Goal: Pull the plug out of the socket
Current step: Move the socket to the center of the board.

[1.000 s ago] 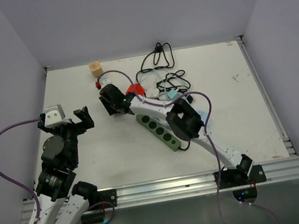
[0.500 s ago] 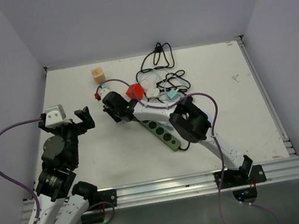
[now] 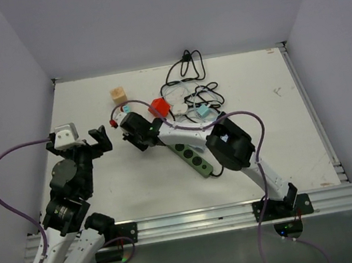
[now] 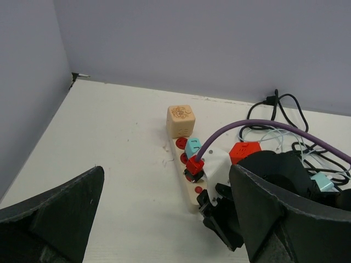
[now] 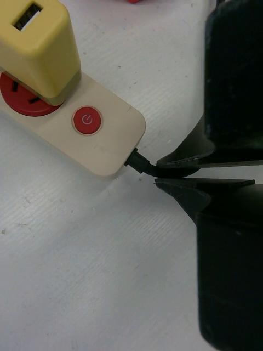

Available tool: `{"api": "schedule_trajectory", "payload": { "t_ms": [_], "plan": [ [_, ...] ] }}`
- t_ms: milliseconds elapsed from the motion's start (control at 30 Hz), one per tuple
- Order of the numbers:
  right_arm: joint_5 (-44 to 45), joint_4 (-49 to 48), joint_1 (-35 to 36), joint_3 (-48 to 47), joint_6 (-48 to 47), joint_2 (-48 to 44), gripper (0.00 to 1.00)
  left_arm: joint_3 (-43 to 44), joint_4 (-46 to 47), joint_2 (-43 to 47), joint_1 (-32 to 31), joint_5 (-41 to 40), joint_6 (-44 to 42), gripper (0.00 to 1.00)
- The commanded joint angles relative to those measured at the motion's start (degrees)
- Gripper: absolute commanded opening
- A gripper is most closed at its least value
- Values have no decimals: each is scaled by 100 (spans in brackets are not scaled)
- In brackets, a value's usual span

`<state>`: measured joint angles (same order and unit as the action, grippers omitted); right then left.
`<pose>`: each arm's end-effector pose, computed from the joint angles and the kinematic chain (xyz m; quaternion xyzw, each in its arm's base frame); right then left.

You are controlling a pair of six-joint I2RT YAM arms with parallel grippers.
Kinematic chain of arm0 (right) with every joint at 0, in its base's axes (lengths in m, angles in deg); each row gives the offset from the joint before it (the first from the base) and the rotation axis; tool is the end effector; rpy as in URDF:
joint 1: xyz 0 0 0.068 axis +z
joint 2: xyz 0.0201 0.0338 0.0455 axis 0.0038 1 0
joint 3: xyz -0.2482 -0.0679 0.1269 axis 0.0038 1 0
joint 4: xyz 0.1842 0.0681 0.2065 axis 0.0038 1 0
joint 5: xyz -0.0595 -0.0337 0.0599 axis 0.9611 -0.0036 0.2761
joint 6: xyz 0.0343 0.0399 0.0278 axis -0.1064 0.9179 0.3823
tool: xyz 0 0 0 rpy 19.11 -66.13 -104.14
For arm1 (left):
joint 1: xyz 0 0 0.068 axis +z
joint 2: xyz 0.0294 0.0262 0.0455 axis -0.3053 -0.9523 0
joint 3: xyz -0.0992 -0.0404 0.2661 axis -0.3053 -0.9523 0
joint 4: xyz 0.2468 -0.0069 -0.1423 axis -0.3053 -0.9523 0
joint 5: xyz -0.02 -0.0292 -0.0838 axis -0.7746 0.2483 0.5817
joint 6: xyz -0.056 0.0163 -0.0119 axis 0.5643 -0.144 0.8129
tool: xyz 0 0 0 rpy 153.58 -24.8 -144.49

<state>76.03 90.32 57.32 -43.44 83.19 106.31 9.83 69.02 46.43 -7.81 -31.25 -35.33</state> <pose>0.3095 0.4651 0.1605 -0.4000 0.8377 0.1137 0.3541 0.1289 -0.0381 0.3550 -0.0919 0.7026 -0.0468 0.7040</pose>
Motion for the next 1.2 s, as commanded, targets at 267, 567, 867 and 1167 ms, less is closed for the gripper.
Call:
{"api": "schedule_trajectory", "payload": {
  "t_ms": [267,567,867,1167],
  "plan": [
    [-200,946,-111,-488,-145,-976,0,-33,58,-74,-17,-109,-15,99],
    [-525,858,-111,1093,-171,-2213,0,-33,67,-145,-17,-65,-6,100],
    [-930,481,169,2782,-443,-3462,0,-33,67,-154,-26,-65,-6,100],
    [-1237,252,539,3758,-646,-4088,0,-42,67,-162,-17,-82,-15,100]
  ]
}}
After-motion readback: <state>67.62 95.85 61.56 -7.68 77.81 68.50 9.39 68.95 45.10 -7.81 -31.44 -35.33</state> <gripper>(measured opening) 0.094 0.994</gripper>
